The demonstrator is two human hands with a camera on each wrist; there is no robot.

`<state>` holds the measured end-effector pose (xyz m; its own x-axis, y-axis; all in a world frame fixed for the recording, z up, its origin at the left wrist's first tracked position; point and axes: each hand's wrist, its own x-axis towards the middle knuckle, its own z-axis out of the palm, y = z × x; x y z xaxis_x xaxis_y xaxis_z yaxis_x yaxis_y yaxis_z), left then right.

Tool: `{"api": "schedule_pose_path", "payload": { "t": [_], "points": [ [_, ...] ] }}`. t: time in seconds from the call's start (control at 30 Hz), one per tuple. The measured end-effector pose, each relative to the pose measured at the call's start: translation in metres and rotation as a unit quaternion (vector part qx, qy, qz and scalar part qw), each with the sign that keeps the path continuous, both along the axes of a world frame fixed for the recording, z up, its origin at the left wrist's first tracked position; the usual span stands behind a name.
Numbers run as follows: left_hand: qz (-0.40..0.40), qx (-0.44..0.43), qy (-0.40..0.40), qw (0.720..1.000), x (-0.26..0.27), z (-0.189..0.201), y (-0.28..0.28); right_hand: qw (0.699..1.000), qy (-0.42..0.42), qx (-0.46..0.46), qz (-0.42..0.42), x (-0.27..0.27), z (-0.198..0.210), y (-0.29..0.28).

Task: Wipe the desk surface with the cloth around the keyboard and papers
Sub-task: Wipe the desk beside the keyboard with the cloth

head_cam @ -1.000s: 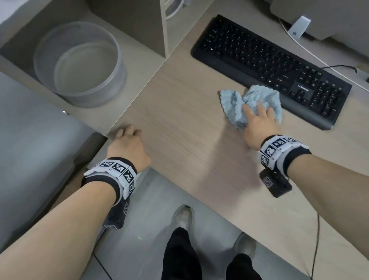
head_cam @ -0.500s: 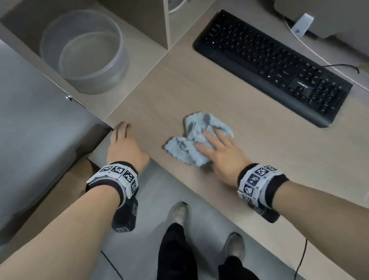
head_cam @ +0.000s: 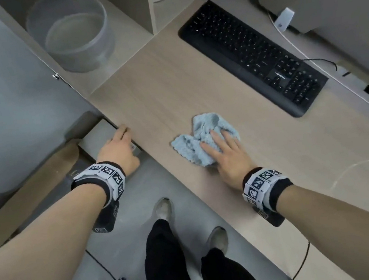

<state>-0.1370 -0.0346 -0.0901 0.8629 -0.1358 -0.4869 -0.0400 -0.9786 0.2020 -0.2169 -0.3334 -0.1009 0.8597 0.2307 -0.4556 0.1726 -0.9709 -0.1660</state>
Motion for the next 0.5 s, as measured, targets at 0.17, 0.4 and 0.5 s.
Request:
{"api": "schedule_pose_path", "payload": {
  "t": [0.17, 0.4, 0.5],
  "points": [
    [-0.029, -0.023, 0.007, 0.999, 0.005, 0.002, 0.016, 0.995, -0.002, -0.013, -0.095, 0.026, -0.001, 0.013],
    [-0.039, -0.08, 0.005, 0.996, 0.034, -0.004, 0.052, 0.996, -0.021, -0.018, -0.084, 0.123, 0.003, 0.1],
    [0.013, -0.088, 0.018, 0.996, 0.051, -0.011, 0.074, 0.997, -0.011, -0.013, -0.075, 0.178, 0.007, 0.148]
  ]
}}
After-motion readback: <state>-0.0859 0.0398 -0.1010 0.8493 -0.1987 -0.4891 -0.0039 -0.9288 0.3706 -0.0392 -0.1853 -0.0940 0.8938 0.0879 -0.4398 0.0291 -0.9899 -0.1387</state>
